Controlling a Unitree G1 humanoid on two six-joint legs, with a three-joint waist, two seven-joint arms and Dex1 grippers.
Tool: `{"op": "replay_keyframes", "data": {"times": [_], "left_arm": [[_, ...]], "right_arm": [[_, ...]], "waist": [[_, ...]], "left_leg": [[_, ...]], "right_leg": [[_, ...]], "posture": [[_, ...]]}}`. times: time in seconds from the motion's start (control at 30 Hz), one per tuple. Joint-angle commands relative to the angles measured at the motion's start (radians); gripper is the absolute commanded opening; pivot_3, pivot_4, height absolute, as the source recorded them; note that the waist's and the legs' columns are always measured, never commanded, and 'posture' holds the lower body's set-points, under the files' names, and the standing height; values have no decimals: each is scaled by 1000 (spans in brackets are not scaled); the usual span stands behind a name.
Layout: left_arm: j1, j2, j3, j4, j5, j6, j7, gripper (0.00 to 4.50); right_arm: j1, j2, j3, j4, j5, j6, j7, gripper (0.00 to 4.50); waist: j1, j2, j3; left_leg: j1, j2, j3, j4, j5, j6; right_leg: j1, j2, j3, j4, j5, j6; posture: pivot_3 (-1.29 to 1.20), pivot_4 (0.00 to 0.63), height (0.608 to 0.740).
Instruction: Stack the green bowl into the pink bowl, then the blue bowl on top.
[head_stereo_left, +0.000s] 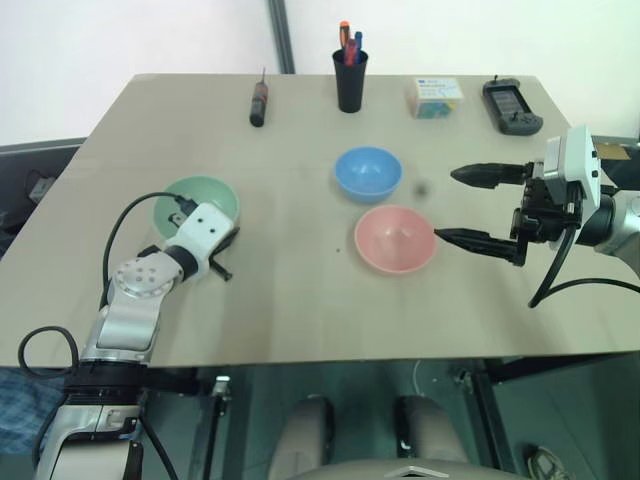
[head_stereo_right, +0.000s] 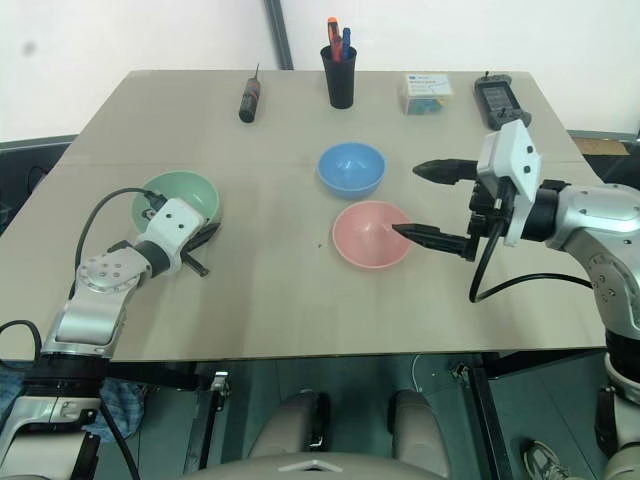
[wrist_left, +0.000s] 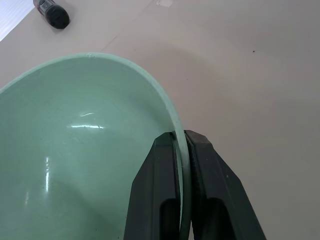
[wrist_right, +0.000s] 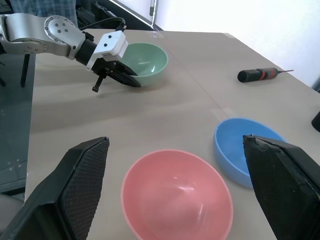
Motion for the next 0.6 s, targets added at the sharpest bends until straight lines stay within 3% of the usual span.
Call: {"op": "replay_keyframes", "data": {"times": [0.03, 0.37, 0.6], "left_arm": [[-29, 8, 9, -15, -16, -36, -24, 89], [-155, 1, -44, -117, -92, -117, -188, 89], [-298, 10, -177, -179, -92, -181, -374, 89]], "right_arm": [[-11, -18, -13, -16, 7, -23, -7, 4500], [-2, -23, -1, -23, 11, -31, -8, 4500], [-7, -24, 14, -21, 8, -41, -10, 4500]], "waist": [[0, 0, 0], [5, -1, 1], [3, -1, 1]], "left_leg": [[0, 0, 0, 0, 0, 0], [-1, 0, 1, 0, 0, 0], [-1, 0, 5, 0, 0, 0]], "right_leg": [[0, 0, 0, 0, 0, 0], [0, 0, 0, 0, 0, 0], [0, 0, 0, 0, 0, 0]], "posture": [[0, 150, 740], [0, 150, 740], [0, 150, 740]]}}
